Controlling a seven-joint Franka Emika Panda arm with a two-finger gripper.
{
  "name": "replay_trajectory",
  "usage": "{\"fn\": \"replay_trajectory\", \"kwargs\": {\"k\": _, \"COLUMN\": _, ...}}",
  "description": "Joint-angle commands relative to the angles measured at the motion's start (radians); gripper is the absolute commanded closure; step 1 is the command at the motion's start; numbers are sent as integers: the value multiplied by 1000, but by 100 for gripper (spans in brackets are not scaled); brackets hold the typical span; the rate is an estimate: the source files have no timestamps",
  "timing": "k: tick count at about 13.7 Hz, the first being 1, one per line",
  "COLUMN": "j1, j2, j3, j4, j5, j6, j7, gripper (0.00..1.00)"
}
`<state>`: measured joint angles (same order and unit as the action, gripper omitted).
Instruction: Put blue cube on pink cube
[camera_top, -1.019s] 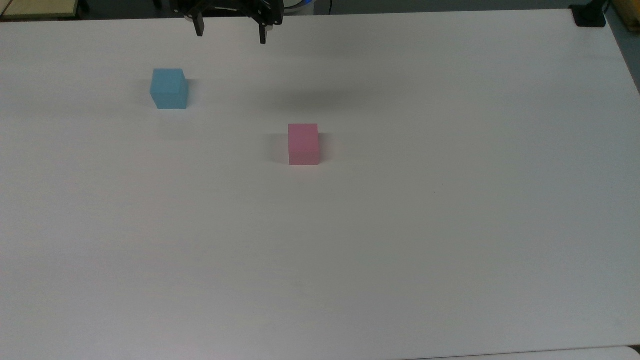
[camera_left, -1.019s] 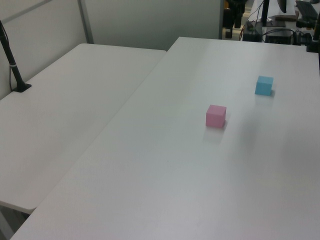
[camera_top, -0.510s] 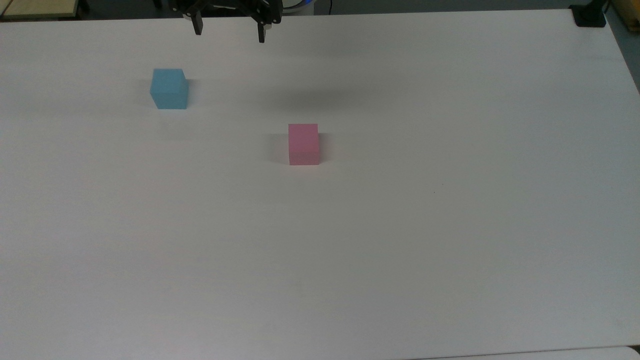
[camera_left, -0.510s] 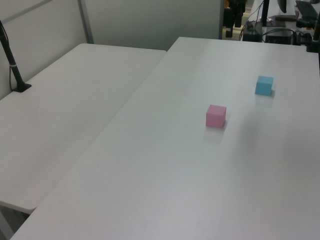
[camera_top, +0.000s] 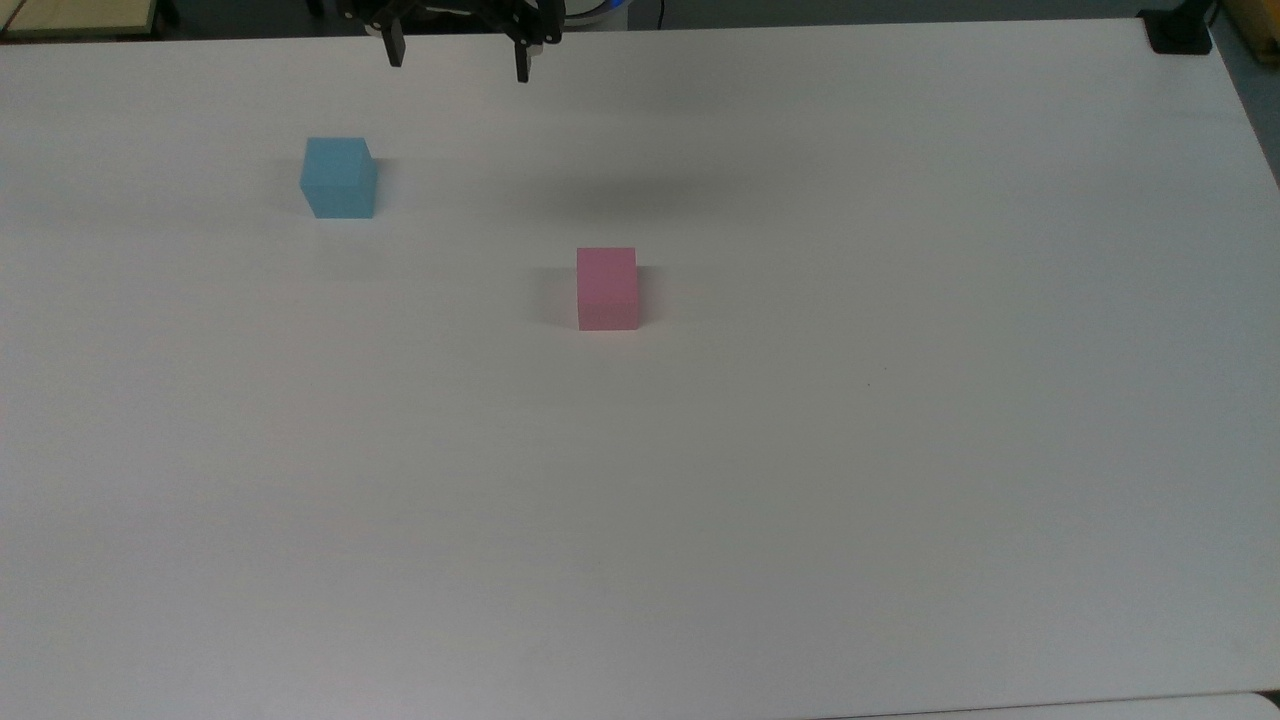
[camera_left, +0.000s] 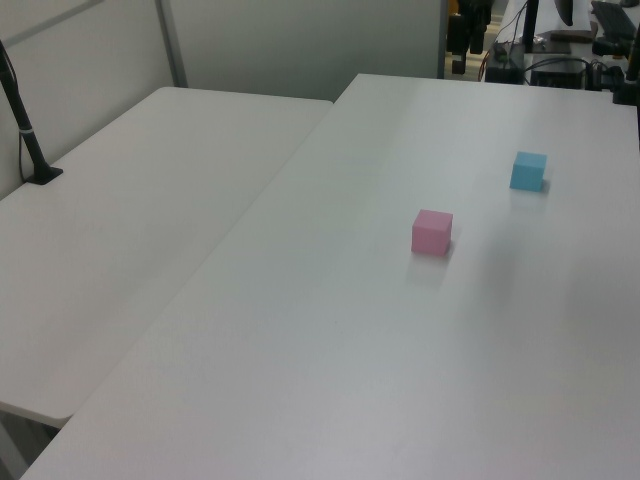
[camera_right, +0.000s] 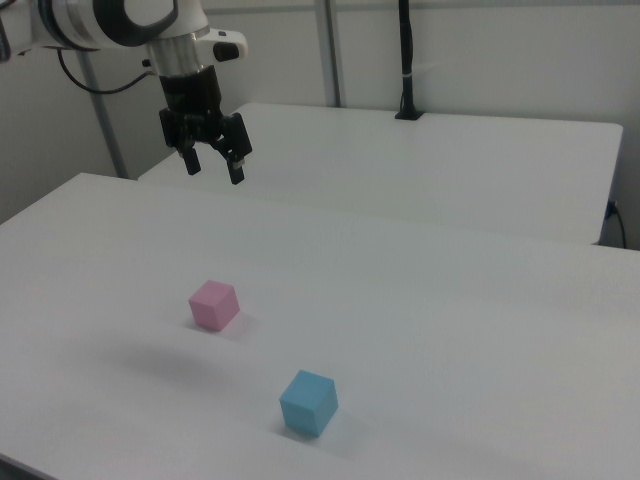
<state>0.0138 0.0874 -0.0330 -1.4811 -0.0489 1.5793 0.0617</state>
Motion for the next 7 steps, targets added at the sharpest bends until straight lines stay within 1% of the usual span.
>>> {"fn": "replay_trajectory", "kwargs": {"k": 1, "j1": 0, "j2": -124, "j3": -10, "j4": -129, "j5": 4, "j6": 14, "j7": -23, "gripper": 0}}
{"fn": "replay_trajectory", "kwargs": {"k": 2, "j1": -2, "j2": -162, "j3": -13, "j4": -168, "j5": 9, "j6": 14, "j7": -37, "gripper": 0}}
{"fn": "replay_trajectory", "kwargs": {"k": 3, "j1": -15, "j2": -223, "j3": -15, "j4": -229, "j5": 27, "j6": 14, "j7": -98, "gripper": 0}}
{"fn": "replay_trajectory", "kwargs": {"k": 4, "j1": -31, "j2": -251, "j3": -15, "j4": -254, "j5": 40, "j6": 13, "j7": -136, "gripper": 0}}
{"fn": "replay_trajectory", "kwargs": {"k": 6, "j1": -67, "j2": -281, "j3": -15, "j4": -269, "j5": 46, "j6": 1, "j7": -178, "gripper": 0}}
{"fn": "replay_trajectory", "kwargs": {"k": 7, "j1": -113, "j2": -293, "j3": -16, "j4": -274, "j5": 44, "j6": -5, "j7": -224, "gripper": 0}}
